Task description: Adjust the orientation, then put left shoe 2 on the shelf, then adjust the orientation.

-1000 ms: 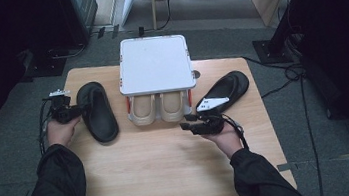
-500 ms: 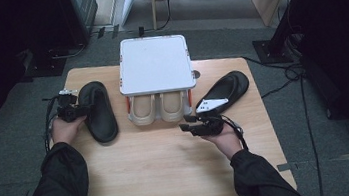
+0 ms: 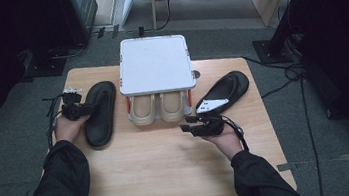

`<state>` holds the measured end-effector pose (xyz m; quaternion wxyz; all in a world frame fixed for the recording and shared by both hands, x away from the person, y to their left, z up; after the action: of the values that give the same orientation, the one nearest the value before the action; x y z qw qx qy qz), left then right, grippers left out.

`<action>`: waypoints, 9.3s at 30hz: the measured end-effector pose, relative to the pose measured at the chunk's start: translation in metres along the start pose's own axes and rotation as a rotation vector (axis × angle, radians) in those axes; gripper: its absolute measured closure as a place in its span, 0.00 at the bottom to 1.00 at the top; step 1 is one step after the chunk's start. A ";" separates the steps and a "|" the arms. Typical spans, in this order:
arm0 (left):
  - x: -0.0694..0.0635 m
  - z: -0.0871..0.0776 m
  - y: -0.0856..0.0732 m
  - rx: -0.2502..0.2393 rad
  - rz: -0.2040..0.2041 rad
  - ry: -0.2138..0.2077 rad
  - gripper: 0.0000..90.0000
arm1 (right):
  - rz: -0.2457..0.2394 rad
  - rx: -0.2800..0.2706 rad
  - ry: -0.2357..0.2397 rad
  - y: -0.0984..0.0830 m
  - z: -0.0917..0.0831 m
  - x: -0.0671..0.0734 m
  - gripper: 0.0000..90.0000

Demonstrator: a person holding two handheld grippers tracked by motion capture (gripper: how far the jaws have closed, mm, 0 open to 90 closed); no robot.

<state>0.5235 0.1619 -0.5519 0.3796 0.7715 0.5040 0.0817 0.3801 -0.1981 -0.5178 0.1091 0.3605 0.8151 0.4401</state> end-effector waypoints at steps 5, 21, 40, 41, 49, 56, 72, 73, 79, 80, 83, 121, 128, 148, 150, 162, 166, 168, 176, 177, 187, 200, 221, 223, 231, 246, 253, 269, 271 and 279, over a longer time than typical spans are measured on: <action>0.002 0.002 0.001 0.001 -0.015 -0.033 0.67 | -0.001 -0.002 -0.004 -0.001 0.000 0.000 0.62; -0.005 -0.004 0.007 0.007 -0.011 -0.033 0.75 | 0.007 -0.017 -0.007 0.000 -0.002 -0.002 0.62; -0.014 -0.025 0.021 -0.023 -0.042 -0.049 0.76 | 0.007 -0.019 -0.004 0.000 -0.001 -0.002 0.62; -0.014 -0.026 0.022 -0.026 -0.042 -0.048 0.76 | 0.009 -0.016 -0.004 0.000 -0.001 -0.002 0.62; -0.021 -0.038 0.032 -0.044 -0.050 -0.052 0.76 | 0.010 -0.016 -0.004 0.000 -0.001 -0.002 0.62; -0.028 -0.035 0.041 -0.028 -0.039 -0.048 0.76 | 0.012 -0.016 -0.002 0.000 0.000 -0.003 0.62; -0.037 -0.061 0.089 -0.024 -0.061 -0.053 0.76 | 0.013 -0.021 0.011 0.002 0.000 -0.001 0.61; -0.036 -0.063 0.091 -0.021 -0.062 -0.049 0.76 | 0.017 -0.020 0.013 0.002 0.000 -0.001 0.61; -0.035 -0.079 0.109 -0.015 -0.062 -0.029 0.76 | 0.013 -0.022 0.015 0.002 -0.002 0.000 0.61; -0.036 -0.081 0.111 -0.019 -0.060 -0.030 0.76 | 0.011 -0.023 0.014 0.002 -0.001 0.000 0.61; -0.040 -0.089 0.122 -0.029 -0.054 -0.029 0.76 | 0.013 -0.021 0.012 0.002 -0.001 0.000 0.61; -0.147 -0.034 0.205 -0.025 0.020 -0.087 0.76 | 0.010 -0.021 0.006 0.001 -0.005 0.000 0.60; -0.155 -0.013 0.206 -0.013 0.017 -0.080 0.76 | 0.007 -0.023 0.000 0.001 -0.005 -0.001 0.60; -0.158 -0.004 0.203 -0.012 0.030 -0.093 0.64 | 0.017 -0.027 -0.004 0.000 -0.006 -0.003 0.60; -0.158 -0.009 0.204 -0.019 0.033 -0.098 0.62 | 0.019 -0.025 -0.006 -0.001 -0.005 -0.004 0.60; -0.143 -0.046 0.181 -0.037 0.051 -0.120 0.53 | 0.057 -0.043 -0.044 0.001 -0.015 -0.019 0.59; -0.137 -0.055 0.170 -0.039 0.059 -0.122 0.53 | 0.066 -0.040 -0.073 -0.001 -0.018 -0.031 0.59; -0.135 -0.061 0.165 -0.047 0.059 -0.125 0.53 | 0.075 -0.048 -0.085 -0.001 -0.020 -0.037 0.59; -0.127 -0.070 0.138 -0.033 0.104 -0.108 0.52 | 0.108 -0.062 -0.131 -0.004 -0.029 -0.062 0.59; -0.125 -0.071 0.134 -0.035 0.103 -0.107 0.52 | 0.109 -0.061 -0.139 -0.004 -0.030 -0.065 0.59; -0.126 -0.069 0.094 -0.041 0.124 -0.140 0.52 | 0.131 -0.041 -0.225 -0.013 -0.036 -0.100 0.59; -0.121 -0.056 0.048 -0.049 0.087 -0.174 0.51 | 0.169 -0.032 -0.263 -0.021 -0.027 -0.123 0.67; -0.117 -0.046 0.021 -0.065 0.068 -0.187 0.51 | 0.180 0.037 -0.298 -0.035 -0.007 -0.127 0.77; -0.116 -0.045 0.020 -0.064 0.073 -0.174 0.51 | 0.184 0.040 -0.300 -0.036 -0.008 -0.126 0.79; -0.110 -0.040 0.015 -0.064 0.054 -0.165 0.52 | 0.160 0.062 -0.310 -0.038 -0.012 -0.124 0.81; -0.106 -0.032 0.019 -0.068 0.061 -0.160 0.52 | 0.169 0.072 -0.304 -0.049 -0.028 -0.121 0.80; -0.101 -0.029 0.023 -0.087 0.047 -0.166 0.53 | 0.183 0.067 -0.304 -0.056 -0.038 -0.121 0.79; -0.095 -0.027 0.024 -0.066 0.051 -0.149 0.53 | 0.247 0.058 -0.278 -0.062 -0.055 -0.125 0.70; -0.095 -0.027 0.023 -0.067 0.047 -0.154 0.52 | 0.251 0.036 -0.282 -0.057 -0.057 -0.128 0.68; -0.096 -0.032 0.017 -0.056 0.048 -0.155 0.51 | 0.241 -0.008 -0.350 -0.036 -0.067 -0.144 0.65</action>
<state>0.4735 0.0939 -0.4931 0.4370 0.7764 0.4519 0.0450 0.4320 -0.3520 -0.5272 0.1969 0.5257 0.7332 0.3837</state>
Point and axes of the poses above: each handheld gripper's, and its own axes: z roughly forward along the jaws, y roughly out of its top, x roughly to its left, the point moved 9 cm from there along z, roughly forward along the jaws, and after that the axes turned 5 degrees about -y, right-handed, at the moved point
